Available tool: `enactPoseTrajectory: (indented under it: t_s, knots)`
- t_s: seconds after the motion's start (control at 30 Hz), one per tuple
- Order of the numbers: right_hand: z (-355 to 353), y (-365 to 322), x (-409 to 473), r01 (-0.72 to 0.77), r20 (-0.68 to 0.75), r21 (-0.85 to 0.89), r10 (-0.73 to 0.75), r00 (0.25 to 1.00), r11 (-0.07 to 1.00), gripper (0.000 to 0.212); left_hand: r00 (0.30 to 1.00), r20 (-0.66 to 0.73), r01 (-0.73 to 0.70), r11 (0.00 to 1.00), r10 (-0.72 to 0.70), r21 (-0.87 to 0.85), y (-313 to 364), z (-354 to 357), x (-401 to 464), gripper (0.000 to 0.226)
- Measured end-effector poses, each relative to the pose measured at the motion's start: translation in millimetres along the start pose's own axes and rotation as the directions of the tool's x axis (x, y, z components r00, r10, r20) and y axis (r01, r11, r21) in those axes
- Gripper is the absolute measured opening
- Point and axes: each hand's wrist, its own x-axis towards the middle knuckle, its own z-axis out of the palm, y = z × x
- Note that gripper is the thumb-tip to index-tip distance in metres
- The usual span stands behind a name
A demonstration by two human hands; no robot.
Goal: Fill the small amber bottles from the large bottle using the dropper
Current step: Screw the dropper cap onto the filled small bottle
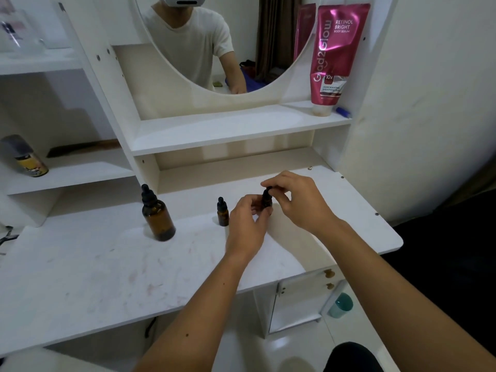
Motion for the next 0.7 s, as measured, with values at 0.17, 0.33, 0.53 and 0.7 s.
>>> enactPoseTrajectory:
  t_s: [0.17,0.33,0.53,0.7]
  knots:
    - [3.6,2.0,-1.1,-0.075,0.010,0.056,0.075,0.997,0.996,0.022,1.000,0.007,0.003,1.000,-0.003,-0.006,-0.5,-0.6,0.7,0.018]
    - [4.7,-2.0,1.9,-0.183,0.015,0.040,0.183,0.983,0.982,0.023,1.000,0.009,0.010,1.000,-0.010,-0.021,-1.8,-0.6,1.3,0.019]
    - [5.5,-0.7,2.0,-0.275,0.046,0.015,0.274,0.961,0.961,0.016,1.000,0.003,0.024,1.000,-0.024,-0.013,-1.7,-0.5,1.6,0.018]
    - [3.4,-0.4,0.4,-0.258,0.065,0.038,0.255,0.965,0.965,0.015,1.000,0.004,0.019,1.000,-0.019,-0.015,-0.7,-0.1,1.2,0.020]
